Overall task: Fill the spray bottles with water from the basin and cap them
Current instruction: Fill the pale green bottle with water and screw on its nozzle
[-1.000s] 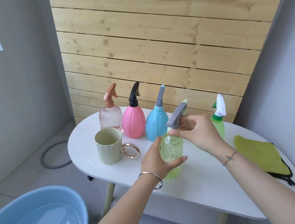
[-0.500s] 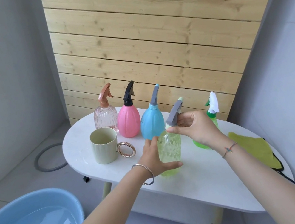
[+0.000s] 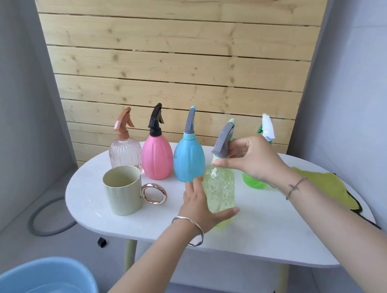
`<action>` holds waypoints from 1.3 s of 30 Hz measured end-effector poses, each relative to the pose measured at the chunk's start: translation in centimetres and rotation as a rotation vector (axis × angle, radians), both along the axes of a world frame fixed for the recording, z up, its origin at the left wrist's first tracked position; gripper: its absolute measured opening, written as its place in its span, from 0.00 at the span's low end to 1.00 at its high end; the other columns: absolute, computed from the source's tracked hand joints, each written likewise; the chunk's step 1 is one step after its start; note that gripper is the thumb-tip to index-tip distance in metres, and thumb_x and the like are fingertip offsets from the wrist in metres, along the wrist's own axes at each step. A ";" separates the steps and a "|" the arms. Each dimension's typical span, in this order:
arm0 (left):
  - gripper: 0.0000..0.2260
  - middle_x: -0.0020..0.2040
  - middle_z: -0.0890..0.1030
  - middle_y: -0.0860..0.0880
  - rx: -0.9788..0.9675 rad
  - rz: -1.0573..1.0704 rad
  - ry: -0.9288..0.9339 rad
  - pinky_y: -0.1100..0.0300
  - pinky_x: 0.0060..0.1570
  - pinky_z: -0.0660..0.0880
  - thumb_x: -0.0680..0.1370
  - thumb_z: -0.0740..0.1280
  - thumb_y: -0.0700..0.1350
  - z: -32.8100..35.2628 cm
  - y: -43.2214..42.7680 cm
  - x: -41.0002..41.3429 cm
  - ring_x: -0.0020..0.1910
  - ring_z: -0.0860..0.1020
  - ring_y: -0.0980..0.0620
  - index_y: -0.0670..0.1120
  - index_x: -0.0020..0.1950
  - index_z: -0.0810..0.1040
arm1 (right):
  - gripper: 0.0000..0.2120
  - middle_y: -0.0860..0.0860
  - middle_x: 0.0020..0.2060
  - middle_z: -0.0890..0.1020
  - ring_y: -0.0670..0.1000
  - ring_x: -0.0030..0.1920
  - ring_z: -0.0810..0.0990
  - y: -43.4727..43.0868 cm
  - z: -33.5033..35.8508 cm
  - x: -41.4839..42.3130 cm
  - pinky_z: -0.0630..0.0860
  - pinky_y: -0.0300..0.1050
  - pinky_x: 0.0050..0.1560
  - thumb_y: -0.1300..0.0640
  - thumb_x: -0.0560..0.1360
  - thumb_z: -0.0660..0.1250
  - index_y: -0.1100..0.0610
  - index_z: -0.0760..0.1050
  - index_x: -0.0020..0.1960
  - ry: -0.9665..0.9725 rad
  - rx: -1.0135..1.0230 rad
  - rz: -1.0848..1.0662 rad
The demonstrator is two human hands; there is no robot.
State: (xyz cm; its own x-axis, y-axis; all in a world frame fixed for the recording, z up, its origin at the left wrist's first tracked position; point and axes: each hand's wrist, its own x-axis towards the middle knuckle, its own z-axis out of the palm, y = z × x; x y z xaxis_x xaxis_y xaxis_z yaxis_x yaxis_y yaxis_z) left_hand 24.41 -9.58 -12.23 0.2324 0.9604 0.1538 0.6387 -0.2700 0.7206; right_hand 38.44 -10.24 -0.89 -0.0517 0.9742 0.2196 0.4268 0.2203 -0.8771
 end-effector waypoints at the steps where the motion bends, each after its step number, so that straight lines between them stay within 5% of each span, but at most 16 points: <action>1: 0.41 0.64 0.64 0.47 -0.038 -0.075 -0.080 0.61 0.65 0.64 0.69 0.76 0.56 0.0 0.1 -0.4 0.65 0.67 0.48 0.45 0.72 0.58 | 0.11 0.48 0.40 0.85 0.41 0.40 0.83 -0.1 -0.2 -0.1 0.76 0.29 0.42 0.59 0.63 0.80 0.53 0.82 0.44 -0.003 0.014 -0.025; 7: 0.32 0.58 0.72 0.51 0.006 0.011 -0.255 0.62 0.51 0.66 0.66 0.80 0.51 -0.7 -0.2 0.1 0.57 0.71 0.52 0.48 0.60 0.63 | 0.11 0.43 0.34 0.83 0.40 0.35 0.80 -0.6 -1.7 -1.3 0.75 0.32 0.38 0.52 0.62 0.81 0.48 0.79 0.37 0.020 0.107 -0.245; 13: 0.36 0.57 0.67 0.53 0.072 0.122 -0.259 0.58 0.56 0.70 0.65 0.80 0.52 -0.8 -1.0 1.6 0.55 0.69 0.54 0.43 0.63 0.64 | 0.20 0.46 0.35 0.76 0.47 0.37 0.75 -0.3 -3.5 -2.9 0.69 0.35 0.35 0.46 0.63 0.79 0.56 0.72 0.40 0.012 0.231 -0.496; 17: 0.35 0.57 0.68 0.52 0.070 0.108 -0.269 0.59 0.56 0.69 0.65 0.80 0.53 -0.9 -1.0 1.5 0.55 0.69 0.54 0.43 0.62 0.64 | 0.24 0.45 0.46 0.78 0.45 0.49 0.76 -0.4 -3.5 -2.0 0.69 0.35 0.47 0.43 0.63 0.78 0.54 0.73 0.50 0.039 0.134 -0.351; 19: 0.35 0.58 0.69 0.52 0.065 0.105 -0.277 0.60 0.56 0.69 0.65 0.80 0.53 -1.0 -0.9 1.4 0.57 0.70 0.53 0.44 0.61 0.64 | 0.18 0.40 0.51 0.80 0.40 0.55 0.76 -0.9 -3.2 -1.0 0.69 0.33 0.54 0.47 0.68 0.76 0.48 0.75 0.54 0.111 0.072 -0.180; 22: 0.34 0.58 0.69 0.52 0.064 0.104 -0.286 0.60 0.56 0.69 0.64 0.80 0.53 -1.2 -0.8 1.5 0.56 0.69 0.54 0.44 0.61 0.64 | 0.09 0.40 0.50 0.82 0.32 0.51 0.78 -1.3 -2.8 0.2 0.72 0.28 0.53 0.57 0.75 0.70 0.45 0.76 0.52 0.209 0.058 -0.031; 28: 0.35 0.60 0.71 0.51 0.062 0.097 -0.292 0.60 0.56 0.69 0.64 0.80 0.54 -1.3 -0.6 1.4 0.56 0.69 0.55 0.45 0.61 0.65 | 0.07 0.43 0.46 0.84 0.34 0.46 0.80 -0.7 -2.4 0.3 0.72 0.26 0.46 0.56 0.72 0.72 0.49 0.78 0.49 0.266 0.041 -0.019; 34: 0.34 0.59 0.70 0.52 0.069 0.103 -0.281 0.61 0.56 0.69 0.64 0.80 0.54 -1.3 -0.6 1.3 0.55 0.69 0.55 0.45 0.60 0.64 | 0.08 0.37 0.46 0.84 0.38 0.53 0.80 -0.4 -1.8 1.5 0.70 0.40 0.63 0.56 0.73 0.72 0.45 0.80 0.49 0.083 0.060 0.071; 39: 0.35 0.59 0.70 0.52 0.063 0.094 -0.268 0.58 0.57 0.70 0.64 0.80 0.54 -1.3 -0.5 1.3 0.57 0.70 0.53 0.45 0.61 0.65 | 0.11 0.45 0.47 0.83 0.34 0.44 0.80 0.0 -0.9 1.6 0.71 0.26 0.48 0.61 0.73 0.71 0.55 0.80 0.55 0.000 0.002 0.141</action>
State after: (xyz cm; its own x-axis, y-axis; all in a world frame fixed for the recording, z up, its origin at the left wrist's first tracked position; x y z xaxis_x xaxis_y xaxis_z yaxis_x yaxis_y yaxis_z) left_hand 25.68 -10.05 -13.56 0.0860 0.9623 0.2582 0.4517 -0.2686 0.8508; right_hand 40.00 -10.21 -1.77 -0.1882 0.9569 0.2213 0.3914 0.2797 -0.8767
